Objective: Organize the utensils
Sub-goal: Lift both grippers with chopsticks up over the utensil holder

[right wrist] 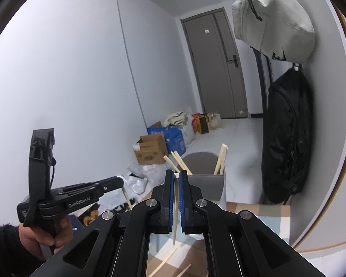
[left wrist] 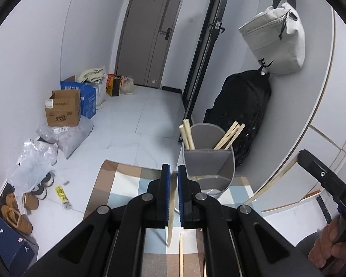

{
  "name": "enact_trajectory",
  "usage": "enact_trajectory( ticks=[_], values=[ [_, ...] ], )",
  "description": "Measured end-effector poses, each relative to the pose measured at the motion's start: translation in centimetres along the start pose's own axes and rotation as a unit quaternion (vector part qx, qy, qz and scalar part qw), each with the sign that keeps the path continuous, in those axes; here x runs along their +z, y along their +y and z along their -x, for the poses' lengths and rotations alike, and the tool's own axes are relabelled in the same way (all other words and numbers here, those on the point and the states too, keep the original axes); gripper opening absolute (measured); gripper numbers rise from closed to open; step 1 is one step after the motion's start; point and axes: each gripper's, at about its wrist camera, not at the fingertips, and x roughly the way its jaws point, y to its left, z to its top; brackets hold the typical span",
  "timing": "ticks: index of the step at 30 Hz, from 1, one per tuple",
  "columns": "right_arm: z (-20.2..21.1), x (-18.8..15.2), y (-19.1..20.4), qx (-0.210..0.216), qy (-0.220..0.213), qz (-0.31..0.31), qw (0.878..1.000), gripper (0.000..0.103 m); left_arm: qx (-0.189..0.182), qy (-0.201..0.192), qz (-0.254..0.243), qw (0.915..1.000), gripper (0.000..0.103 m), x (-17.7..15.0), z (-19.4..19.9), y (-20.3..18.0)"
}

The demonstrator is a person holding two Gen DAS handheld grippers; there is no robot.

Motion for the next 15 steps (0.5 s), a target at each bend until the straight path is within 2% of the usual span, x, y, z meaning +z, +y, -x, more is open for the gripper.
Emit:
enact_trajectory(
  ticks=[10,15],
  values=[
    [0.2,3.7,0.6,0.003,-0.005,0.02,1.0,0.004,-0.011,-0.008,-0.026,0.9996,0.002,2.5,1.9,-1.9],
    [0.3,6.5,0.4,0.008,-0.01,0.022,1.0,0.004,-0.03,-0.02,-0.035,0.9987,0.002,5.2,3.2,-3.2]
  ],
)
